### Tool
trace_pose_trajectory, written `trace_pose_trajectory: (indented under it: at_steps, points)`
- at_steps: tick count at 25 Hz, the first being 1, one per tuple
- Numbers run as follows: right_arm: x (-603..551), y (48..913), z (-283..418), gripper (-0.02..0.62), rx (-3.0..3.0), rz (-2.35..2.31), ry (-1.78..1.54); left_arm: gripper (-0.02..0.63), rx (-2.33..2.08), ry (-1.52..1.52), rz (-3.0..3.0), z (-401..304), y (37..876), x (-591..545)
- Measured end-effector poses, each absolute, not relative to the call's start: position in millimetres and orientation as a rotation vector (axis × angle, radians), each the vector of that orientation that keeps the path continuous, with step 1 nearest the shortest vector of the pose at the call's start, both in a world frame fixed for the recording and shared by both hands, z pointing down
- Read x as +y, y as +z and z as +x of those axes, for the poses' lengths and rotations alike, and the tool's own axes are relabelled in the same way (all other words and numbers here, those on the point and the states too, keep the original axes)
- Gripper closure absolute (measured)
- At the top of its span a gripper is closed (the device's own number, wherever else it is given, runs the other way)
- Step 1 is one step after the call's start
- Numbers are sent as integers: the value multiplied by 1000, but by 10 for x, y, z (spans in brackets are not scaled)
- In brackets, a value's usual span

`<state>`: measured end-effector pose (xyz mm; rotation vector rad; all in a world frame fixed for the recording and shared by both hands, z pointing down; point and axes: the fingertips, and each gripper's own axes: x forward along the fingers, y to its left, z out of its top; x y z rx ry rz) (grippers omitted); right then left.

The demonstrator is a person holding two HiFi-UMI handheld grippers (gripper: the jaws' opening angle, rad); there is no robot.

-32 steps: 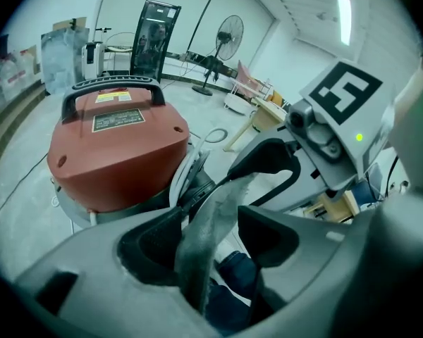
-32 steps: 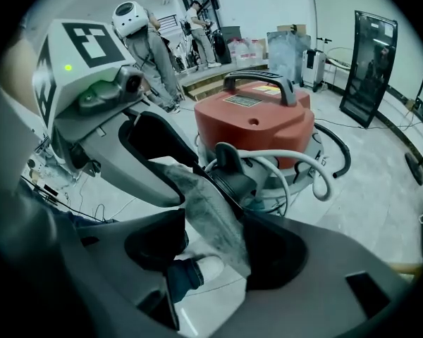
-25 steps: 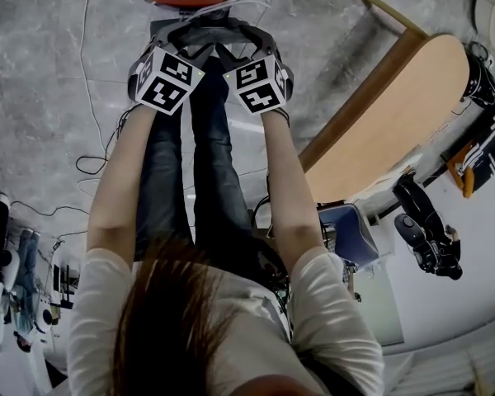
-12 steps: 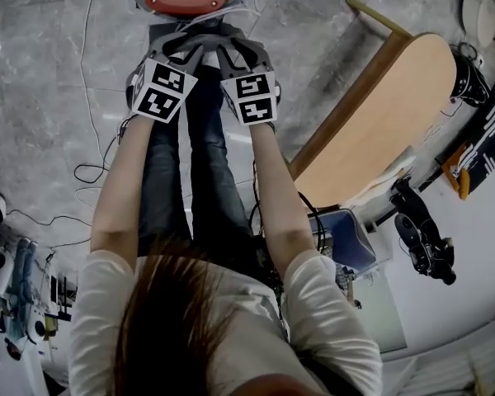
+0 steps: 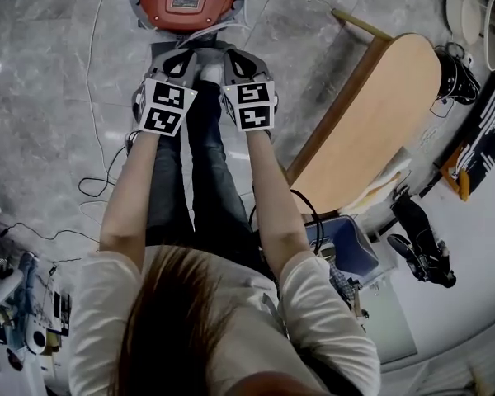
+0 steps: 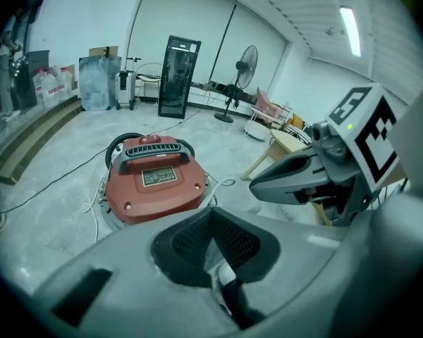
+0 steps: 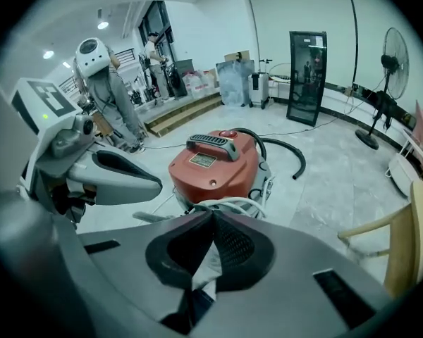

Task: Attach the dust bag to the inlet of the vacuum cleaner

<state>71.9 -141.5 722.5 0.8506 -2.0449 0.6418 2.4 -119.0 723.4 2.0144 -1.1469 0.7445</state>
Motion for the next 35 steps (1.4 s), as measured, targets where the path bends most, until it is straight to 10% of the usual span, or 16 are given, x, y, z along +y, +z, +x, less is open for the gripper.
trace_pose_trajectory:
  at_steps: [35]
  points:
    - [-1839, 4110, 452, 594, -2390, 1180, 531, 589, -1576, 372, 2180, -384, 4062, -1848]
